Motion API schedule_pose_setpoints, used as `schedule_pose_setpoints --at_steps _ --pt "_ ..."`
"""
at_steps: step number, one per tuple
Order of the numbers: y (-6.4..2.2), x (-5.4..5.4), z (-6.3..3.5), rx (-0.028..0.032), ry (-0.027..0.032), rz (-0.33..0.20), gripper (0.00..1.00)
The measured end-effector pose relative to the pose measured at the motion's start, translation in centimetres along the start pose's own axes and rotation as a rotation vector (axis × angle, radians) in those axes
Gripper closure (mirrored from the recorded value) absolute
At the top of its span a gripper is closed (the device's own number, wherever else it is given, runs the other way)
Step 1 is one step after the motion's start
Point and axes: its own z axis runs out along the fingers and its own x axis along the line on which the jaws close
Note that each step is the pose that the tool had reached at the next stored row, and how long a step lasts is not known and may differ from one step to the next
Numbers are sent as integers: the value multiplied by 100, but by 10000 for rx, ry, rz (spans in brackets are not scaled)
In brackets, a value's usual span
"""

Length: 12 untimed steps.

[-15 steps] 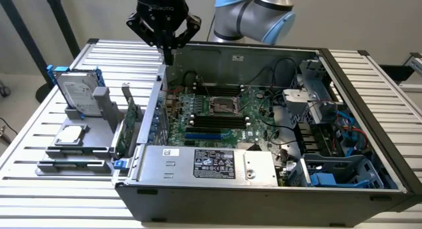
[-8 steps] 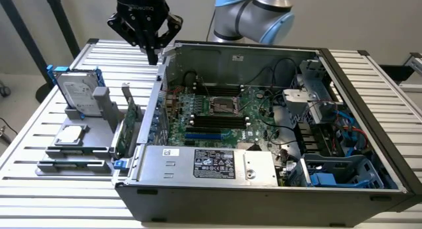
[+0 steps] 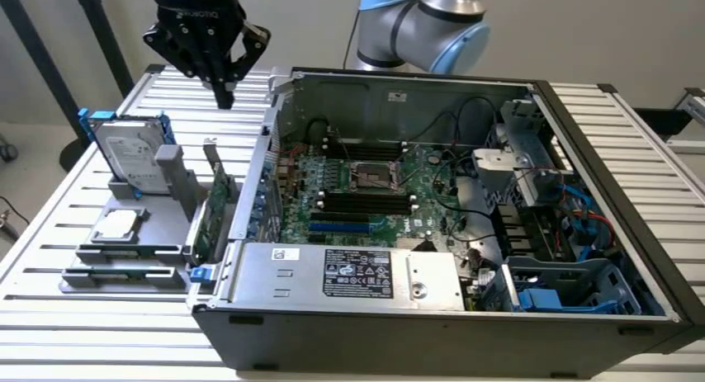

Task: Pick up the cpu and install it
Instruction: 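Reach for the cpu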

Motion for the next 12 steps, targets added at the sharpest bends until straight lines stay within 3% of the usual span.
schedule_pose_setpoints --at_steps 12 --pt "-40 547 25 86 -6 -3 89"
